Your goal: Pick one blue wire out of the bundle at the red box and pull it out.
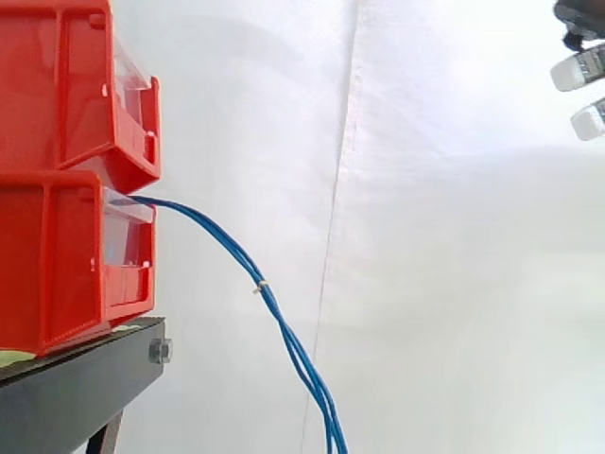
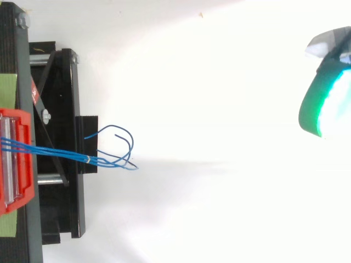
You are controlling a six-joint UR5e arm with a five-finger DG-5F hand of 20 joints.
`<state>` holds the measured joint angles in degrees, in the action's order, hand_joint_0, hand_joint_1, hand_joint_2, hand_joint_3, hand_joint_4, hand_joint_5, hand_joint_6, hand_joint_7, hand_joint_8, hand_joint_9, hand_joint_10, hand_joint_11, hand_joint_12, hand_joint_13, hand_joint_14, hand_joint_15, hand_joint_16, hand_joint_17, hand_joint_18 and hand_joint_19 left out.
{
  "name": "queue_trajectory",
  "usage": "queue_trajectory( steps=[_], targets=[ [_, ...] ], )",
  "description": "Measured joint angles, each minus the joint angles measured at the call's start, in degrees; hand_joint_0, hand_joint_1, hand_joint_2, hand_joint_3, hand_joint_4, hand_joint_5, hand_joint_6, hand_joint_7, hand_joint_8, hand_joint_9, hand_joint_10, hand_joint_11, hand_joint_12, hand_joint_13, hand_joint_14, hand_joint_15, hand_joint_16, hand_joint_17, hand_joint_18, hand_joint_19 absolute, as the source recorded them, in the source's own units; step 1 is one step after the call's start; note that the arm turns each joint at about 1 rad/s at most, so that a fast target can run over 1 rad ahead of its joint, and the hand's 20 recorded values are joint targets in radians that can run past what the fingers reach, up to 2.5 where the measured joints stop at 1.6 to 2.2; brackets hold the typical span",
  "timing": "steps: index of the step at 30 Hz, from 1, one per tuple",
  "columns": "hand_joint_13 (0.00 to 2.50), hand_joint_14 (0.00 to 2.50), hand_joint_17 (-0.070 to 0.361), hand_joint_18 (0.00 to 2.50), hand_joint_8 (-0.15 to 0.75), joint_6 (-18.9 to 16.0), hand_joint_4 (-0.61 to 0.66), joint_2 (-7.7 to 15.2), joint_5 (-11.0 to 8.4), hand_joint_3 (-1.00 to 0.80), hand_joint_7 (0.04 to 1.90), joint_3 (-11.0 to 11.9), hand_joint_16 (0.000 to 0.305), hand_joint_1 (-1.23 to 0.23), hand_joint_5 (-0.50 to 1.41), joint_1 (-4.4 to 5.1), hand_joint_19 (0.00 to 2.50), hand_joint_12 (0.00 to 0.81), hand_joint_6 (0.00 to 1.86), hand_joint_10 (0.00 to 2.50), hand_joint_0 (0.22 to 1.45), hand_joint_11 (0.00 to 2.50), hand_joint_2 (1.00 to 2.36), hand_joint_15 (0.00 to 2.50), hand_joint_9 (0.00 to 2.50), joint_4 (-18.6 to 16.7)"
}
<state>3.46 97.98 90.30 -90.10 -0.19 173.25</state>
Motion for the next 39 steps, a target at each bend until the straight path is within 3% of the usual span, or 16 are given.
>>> queue_trajectory(
  steps=[6, 10, 13, 18, 25, 29, 33, 39],
  targets=[
    [0.22, 0.00, 0.225, 0.18, 0.279, 0.91, 0.26, 0.22, -6.61, -0.50, 0.71, -0.02, 0.100, -0.45, -0.23, 0.56, 0.00, 0.440, 0.50, 0.00, 0.42, 0.00, 1.00, 0.07, 0.25, -2.11],
    [0.22, 0.00, 0.224, 0.18, 0.282, 5.07, 0.27, 0.48, -11.32, -0.50, 0.71, -0.01, 0.099, -0.45, -0.23, 1.03, 0.00, 0.441, 0.50, 0.00, 0.42, 0.00, 1.00, 0.07, 0.26, -2.46],
    [0.22, 0.00, 0.223, 0.18, 0.282, 8.61, 0.27, 0.51, -13.26, -0.50, 0.71, -0.01, 0.099, -0.45, -0.23, 1.24, 0.00, 0.441, 0.50, 0.00, 0.42, 0.00, 1.00, 0.07, 0.26, -2.53],
    [0.22, 0.00, 0.221, 0.18, 0.285, 12.07, 0.27, 0.51, -14.85, -0.50, 0.71, -0.01, 0.098, -0.45, -0.23, 1.38, 0.00, 0.442, 0.50, 0.00, 0.42, 0.00, 1.00, 0.08, 0.27, -2.51],
    [0.22, 0.00, 0.216, 0.17, 0.284, 13.92, 0.27, 0.60, -17.14, -0.50, 0.71, -0.03, 0.096, -0.46, -0.23, 1.74, 0.00, 0.440, 0.50, 0.00, 0.43, 0.00, 1.00, 0.07, 0.27, -0.22],
    [0.22, 0.00, 0.214, 0.17, 0.284, 13.78, 0.28, 0.66, -17.43, -0.50, 0.72, -0.05, 0.095, -0.48, -0.23, 2.34, 0.00, 0.437, 0.50, 0.00, 0.43, 0.00, 1.00, 0.08, 0.28, 1.72],
    [0.22, 0.00, 0.210, 0.18, 0.281, 13.39, 0.27, 1.43, -17.32, -0.50, 0.72, -0.05, 0.093, -0.52, -0.22, 2.91, 0.00, 0.431, 0.50, 0.00, 0.44, 0.02, 1.00, 0.08, 0.31, 0.69],
    [0.27, 0.00, 0.205, 0.23, 0.298, 10.90, 0.26, 4.65, -17.09, -0.50, 0.72, -0.02, 0.091, -0.53, -0.22, 3.71, 0.00, 0.431, 0.50, 0.01, 0.44, 0.33, 1.00, 0.12, 0.56, -2.99]
  ],
)
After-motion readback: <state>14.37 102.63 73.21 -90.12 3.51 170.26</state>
